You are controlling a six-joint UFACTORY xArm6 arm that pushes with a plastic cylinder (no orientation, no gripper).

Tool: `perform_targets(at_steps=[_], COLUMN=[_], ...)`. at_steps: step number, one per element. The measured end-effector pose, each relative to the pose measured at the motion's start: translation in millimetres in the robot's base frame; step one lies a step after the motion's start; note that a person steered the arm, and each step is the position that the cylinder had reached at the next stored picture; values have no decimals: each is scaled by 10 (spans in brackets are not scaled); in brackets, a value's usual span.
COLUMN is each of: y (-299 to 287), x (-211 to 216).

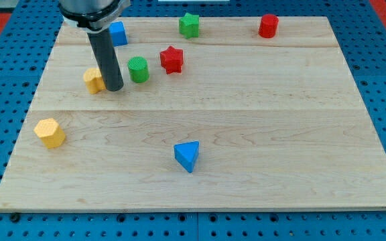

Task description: Move red star towards the right center

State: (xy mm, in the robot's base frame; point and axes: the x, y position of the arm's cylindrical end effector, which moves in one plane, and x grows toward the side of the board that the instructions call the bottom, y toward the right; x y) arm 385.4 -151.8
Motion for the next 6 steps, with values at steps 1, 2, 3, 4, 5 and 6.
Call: perform_targets(at_steps=[1,2,3,4,5,6], y=[-286,-304,-290,-261,-164,154], x=[-54,-54,-54,-80,-247,-476])
